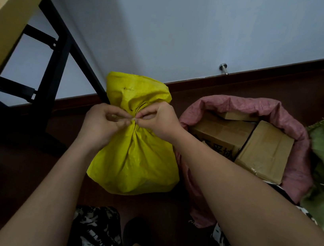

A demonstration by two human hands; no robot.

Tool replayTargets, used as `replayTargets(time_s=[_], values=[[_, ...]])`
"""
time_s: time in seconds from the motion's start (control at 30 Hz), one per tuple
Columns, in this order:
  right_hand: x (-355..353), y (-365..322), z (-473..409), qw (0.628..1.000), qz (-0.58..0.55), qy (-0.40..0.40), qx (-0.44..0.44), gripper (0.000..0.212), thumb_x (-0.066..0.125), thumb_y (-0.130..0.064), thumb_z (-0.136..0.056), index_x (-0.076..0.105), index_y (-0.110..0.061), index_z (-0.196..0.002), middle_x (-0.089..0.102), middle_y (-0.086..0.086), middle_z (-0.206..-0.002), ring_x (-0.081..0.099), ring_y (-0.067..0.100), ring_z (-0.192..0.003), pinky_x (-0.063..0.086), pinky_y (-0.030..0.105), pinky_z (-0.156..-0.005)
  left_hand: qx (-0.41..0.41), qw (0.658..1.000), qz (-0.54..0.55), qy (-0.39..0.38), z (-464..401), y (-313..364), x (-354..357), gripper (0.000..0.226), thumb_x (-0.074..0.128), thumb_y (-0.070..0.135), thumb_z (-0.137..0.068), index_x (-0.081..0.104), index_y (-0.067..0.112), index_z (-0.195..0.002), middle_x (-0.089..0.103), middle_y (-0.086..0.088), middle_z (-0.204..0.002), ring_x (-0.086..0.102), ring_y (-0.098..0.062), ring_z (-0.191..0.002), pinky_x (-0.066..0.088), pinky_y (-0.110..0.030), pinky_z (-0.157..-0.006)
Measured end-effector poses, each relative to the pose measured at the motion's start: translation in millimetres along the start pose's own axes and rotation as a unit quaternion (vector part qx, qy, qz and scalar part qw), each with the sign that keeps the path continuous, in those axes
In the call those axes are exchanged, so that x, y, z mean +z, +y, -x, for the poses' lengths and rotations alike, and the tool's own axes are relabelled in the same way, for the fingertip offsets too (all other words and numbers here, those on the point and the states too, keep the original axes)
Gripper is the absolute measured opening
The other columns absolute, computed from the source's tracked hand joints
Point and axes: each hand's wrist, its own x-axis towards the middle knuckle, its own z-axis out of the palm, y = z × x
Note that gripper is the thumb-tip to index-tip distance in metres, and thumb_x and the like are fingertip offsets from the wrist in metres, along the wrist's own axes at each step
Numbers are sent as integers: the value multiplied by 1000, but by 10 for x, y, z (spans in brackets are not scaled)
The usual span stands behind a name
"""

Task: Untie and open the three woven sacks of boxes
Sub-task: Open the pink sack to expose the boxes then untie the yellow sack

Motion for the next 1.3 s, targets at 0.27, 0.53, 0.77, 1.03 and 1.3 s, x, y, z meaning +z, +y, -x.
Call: replayTargets(time_s=[0.27,0.53,0.77,1.03,1.3], values=[[25,24,-13,1000,-3,10,5,12,79,-3,-73,77,0,-84,64,-3,-65,53,-11,-50,43,8,-58,-13,999,50,-8,-40,-54,85,61,77,-7,-68,61,20,-120,47,1,-106,61,-13,-89,51,-9,-77],[23,35,-10,1000,21,3,7,11,81,-6,-72,77,-2,-82,63,-5,-62,53,-10,-49,42,8,-56,-96,987,127,-31,-58,-133,118,65,81,-4,-64,64,22,-121,60,0,-120,60,3,-92,49,-10,-76],[12,-13,-6,999,31,7,-3,11,79,-4,-72,78,-2,-82,70,4,-70,53,-13,-50,39,4,-54,-8,996,87,21,-74,-116,102,35,79,-1,-69,71,11,-101,58,7,-88,59,13,-72,49,-10,-69],[20,-30,-3,998,56,9,-16,9,80,-6,-71,78,-4,-80,66,-2,-68,53,-14,-53,39,4,-54,-56,994,95,0,-90,-189,98,24,81,5,-69,74,17,-88,67,-12,-91,62,-15,-83,51,-28,-80],[8,-93,-10,996,90,-1,-22,6,79,-8,-72,79,-7,-78,74,6,-75,61,6,-68,51,23,-65,-89,989,121,-2,-88,-172,100,12,81,8,-70,74,14,-78,66,6,-62,62,-5,-59,52,-20,-60]])
